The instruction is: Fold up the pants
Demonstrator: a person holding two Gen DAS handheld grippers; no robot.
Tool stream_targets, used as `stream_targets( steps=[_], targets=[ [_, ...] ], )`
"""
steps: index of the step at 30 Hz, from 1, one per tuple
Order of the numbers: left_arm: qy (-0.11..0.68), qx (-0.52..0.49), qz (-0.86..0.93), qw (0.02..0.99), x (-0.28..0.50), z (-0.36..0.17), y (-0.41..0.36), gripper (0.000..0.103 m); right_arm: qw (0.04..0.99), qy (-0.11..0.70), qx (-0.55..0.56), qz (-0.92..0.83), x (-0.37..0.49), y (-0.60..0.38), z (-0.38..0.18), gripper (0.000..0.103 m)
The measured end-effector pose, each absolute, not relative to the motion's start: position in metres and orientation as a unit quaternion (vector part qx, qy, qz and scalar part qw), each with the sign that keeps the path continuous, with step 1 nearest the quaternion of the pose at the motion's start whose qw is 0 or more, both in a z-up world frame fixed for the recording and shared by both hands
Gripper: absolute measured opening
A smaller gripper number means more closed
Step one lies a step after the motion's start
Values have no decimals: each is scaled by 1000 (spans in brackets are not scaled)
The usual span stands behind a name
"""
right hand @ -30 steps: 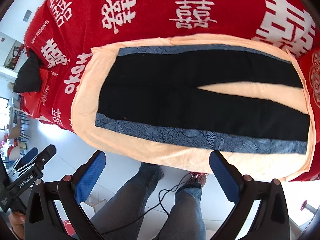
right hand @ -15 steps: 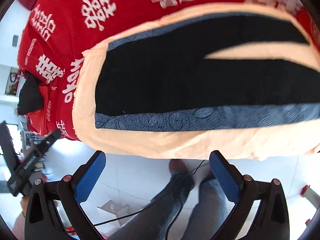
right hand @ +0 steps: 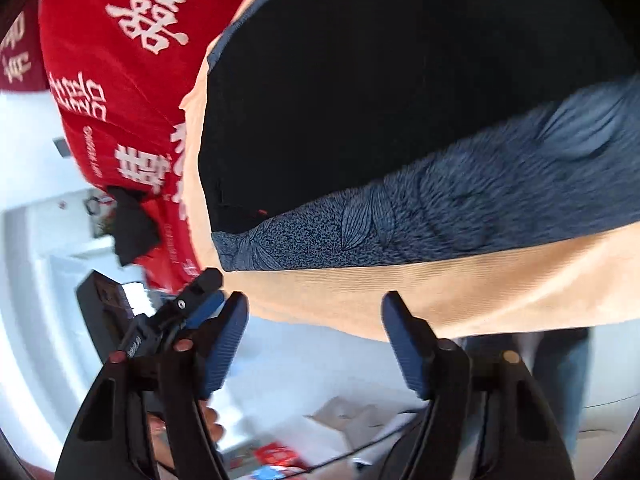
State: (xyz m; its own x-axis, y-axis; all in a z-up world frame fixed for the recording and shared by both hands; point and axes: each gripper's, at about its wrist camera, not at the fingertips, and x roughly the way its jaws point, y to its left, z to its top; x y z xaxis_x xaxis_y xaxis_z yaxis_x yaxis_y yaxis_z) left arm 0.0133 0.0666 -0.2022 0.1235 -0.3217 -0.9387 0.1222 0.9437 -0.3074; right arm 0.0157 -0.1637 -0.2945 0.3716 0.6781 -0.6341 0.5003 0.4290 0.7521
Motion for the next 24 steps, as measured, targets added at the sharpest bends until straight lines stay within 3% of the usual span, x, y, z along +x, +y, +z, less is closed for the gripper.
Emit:
stream_targets(
  steps=[6, 16, 20, 24],
  targets=[
    [648, -114, -194, 728, 22, -215, 66, 103, 623, 494, 601, 87, 22, -161, -326, 69],
    [641, -194, -200, 715, 41, -220, 51, 103, 663, 426, 599, 144, 52, -171, -260, 69],
    [644, -215, -162, 716, 54, -232, 62, 103, 671, 447, 576, 135, 44, -176, -260, 69],
    [650, -165, -167, 722, 53, -234, 55, 103, 663, 486, 564, 83, -6, -200, -282, 69]
  ],
)
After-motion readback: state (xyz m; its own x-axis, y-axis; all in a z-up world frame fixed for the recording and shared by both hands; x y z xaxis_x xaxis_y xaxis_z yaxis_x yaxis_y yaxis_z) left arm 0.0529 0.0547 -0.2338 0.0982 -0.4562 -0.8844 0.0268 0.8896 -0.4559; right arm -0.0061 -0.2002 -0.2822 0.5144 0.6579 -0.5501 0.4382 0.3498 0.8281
